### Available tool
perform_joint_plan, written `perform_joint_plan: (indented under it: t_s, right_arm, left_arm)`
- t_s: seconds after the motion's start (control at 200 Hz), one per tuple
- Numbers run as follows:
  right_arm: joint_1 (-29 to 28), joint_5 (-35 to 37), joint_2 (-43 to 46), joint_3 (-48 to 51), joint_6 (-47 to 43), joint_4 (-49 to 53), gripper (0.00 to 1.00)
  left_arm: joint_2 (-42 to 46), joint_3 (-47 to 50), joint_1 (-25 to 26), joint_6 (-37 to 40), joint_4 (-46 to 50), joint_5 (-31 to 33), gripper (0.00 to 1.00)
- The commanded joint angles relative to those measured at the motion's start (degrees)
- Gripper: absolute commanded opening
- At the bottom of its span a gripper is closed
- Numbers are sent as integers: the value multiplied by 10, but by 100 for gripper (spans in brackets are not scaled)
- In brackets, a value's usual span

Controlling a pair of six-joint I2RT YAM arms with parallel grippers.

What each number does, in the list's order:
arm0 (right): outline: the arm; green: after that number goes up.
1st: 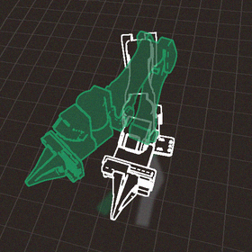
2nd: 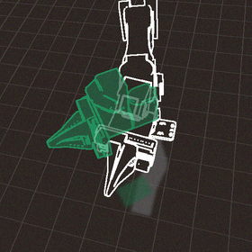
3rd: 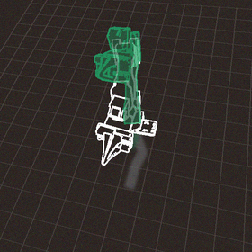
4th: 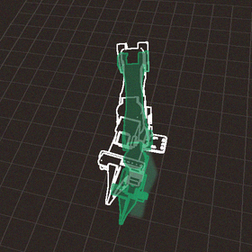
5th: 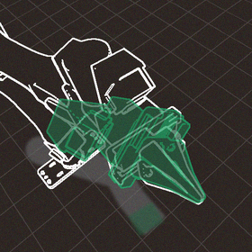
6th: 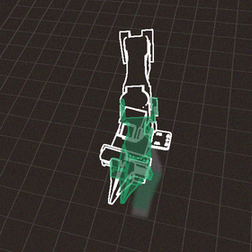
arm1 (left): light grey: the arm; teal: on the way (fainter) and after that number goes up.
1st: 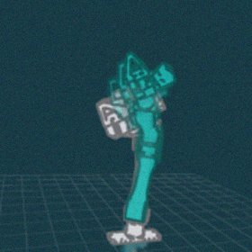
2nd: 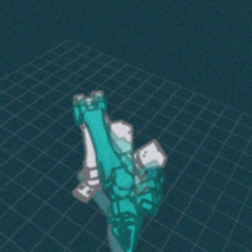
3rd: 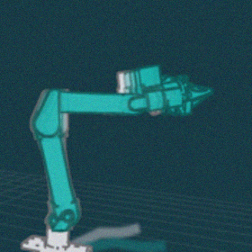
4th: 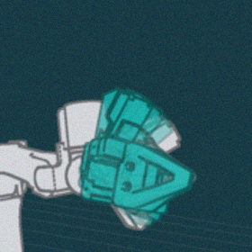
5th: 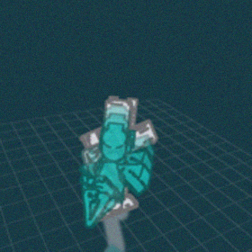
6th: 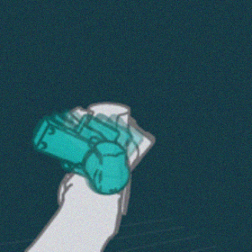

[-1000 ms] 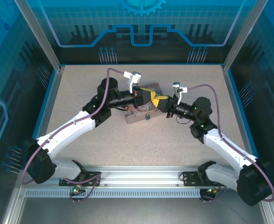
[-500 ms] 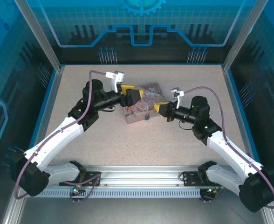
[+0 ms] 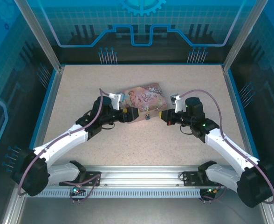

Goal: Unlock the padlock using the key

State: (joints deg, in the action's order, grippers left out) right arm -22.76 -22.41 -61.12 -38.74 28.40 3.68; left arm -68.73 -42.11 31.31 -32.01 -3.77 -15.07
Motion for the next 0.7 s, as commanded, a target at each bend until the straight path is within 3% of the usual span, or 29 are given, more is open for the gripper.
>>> perform_joint_plan:
  t_s: [0.0, 0.325, 0.695]
  right_arm:
    - [10, 12, -18, 2, -3, 5, 0]
    - [34, -40, -152, -65, 24, -22, 0]
    - [31, -97, -358, -231, 48, -79, 0]
  left_arm:
    - [-28, 22, 24, -41, -60, 20, 88]
    - [-94, 82, 63, -122, -201, 85, 88]
    - [-83, 101, 76, -126, -189, 112, 88]
